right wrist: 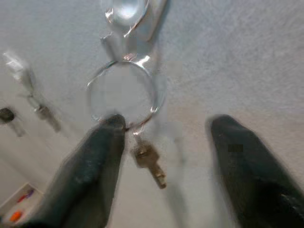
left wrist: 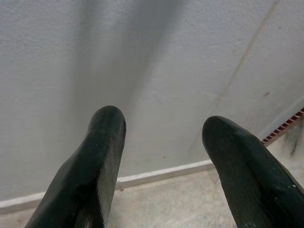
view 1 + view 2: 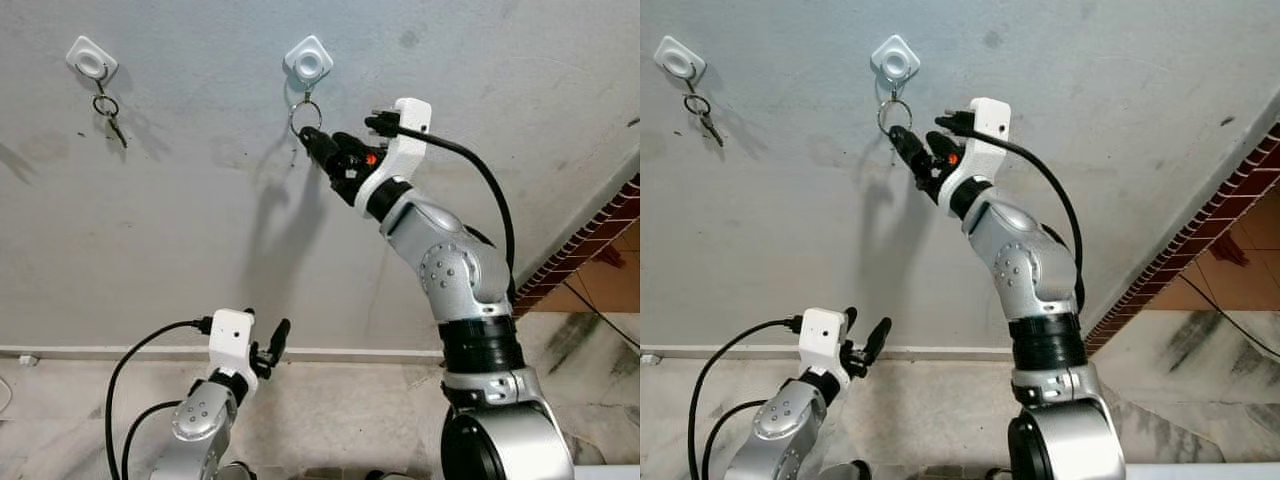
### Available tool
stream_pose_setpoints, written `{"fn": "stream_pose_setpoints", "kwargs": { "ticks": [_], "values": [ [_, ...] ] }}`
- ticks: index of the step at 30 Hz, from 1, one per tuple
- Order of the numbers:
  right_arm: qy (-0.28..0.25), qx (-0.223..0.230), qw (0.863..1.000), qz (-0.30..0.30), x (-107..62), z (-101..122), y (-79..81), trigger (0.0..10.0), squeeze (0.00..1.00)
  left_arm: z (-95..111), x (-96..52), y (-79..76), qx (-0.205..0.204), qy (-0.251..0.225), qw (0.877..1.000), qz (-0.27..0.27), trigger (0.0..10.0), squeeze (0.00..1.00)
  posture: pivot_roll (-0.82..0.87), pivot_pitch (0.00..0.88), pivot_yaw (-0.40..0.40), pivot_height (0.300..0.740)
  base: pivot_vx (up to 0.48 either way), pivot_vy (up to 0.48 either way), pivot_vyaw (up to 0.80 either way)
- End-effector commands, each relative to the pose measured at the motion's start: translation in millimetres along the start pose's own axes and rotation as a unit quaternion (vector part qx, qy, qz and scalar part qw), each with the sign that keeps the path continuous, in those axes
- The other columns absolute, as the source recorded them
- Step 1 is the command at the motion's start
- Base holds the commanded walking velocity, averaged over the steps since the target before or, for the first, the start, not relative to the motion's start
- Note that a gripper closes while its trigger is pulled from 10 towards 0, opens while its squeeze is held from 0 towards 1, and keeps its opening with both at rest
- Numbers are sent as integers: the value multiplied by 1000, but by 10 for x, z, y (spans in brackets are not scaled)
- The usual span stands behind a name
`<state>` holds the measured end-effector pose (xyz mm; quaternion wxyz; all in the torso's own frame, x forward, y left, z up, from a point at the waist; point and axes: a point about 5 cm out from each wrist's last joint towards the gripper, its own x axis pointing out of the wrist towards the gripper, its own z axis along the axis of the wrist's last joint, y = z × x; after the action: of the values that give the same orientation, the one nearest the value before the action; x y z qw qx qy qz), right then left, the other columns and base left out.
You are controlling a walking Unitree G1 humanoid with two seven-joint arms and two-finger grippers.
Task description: Hang keys on a hook
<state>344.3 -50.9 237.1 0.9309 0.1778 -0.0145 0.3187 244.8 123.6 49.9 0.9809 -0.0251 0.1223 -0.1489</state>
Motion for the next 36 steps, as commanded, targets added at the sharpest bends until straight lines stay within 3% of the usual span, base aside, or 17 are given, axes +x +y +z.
{"fn": "stream_pose_setpoints", "kwargs": {
  "ticks": [1, 3, 14, 18, 24, 28, 30, 36],
  "values": [
    [41, -1, 999, -6, -33, -190, -24, 10000, 1000, -29, -9, 17, 1, 5, 1000, 3, 10000, 0, 67, 139, 9, 740, 0, 0, 0],
    [44, -24, 999, -17, -70, -227, -60, 10000, 1000, -26, 4, 19, 3, 5, 1000, 3, 10000, 0, 63, 133, 13, 740, 0, 0, 0],
    [1, -58, 998, -32, -141, -220, -76, 10000, 1000, -5, 49, 10, 7, 2, 1000, -1, 10000, 0, 56, 128, 19, 740, 0, 0, 0],
    [-21, -74, 996, -48, -241, -218, -89, 10000, 1000, 98, 31, 73, 6, -29, 999, 24, 10000, 0, 56, 126, 17, 740, 0, 0, 0],
    [-30, -128, 987, -96, -476, -242, -246, 10000, 1000, 313, 31, 103, 17, -75, 996, 39, 10000, 0, 49, 121, 16, 740, 0, 0, 0],
    [-28, -135, 983, -120, -649, -268, -340, 10000, 1000, 416, 28, 86, 14, -97, 994, 43, 10000, 0, 41, 119, 18, 740, 0, 0, 0],
    [-24, -116, 985, -121, -698, -297, -355, 10000, 1000, 456, 23, 93, 16, -105, 993, 50, 10000, 0, 40, 117, 21, 740, 0, 0, 0],
    [-17, -121, 983, -137, -831, -334, -398, 10000, 1000, 573, -19, 219, 4, -107, 989, 104, 10000, 0, 37, 117, 30, 740, 0, 0, 0]
  ]
}}
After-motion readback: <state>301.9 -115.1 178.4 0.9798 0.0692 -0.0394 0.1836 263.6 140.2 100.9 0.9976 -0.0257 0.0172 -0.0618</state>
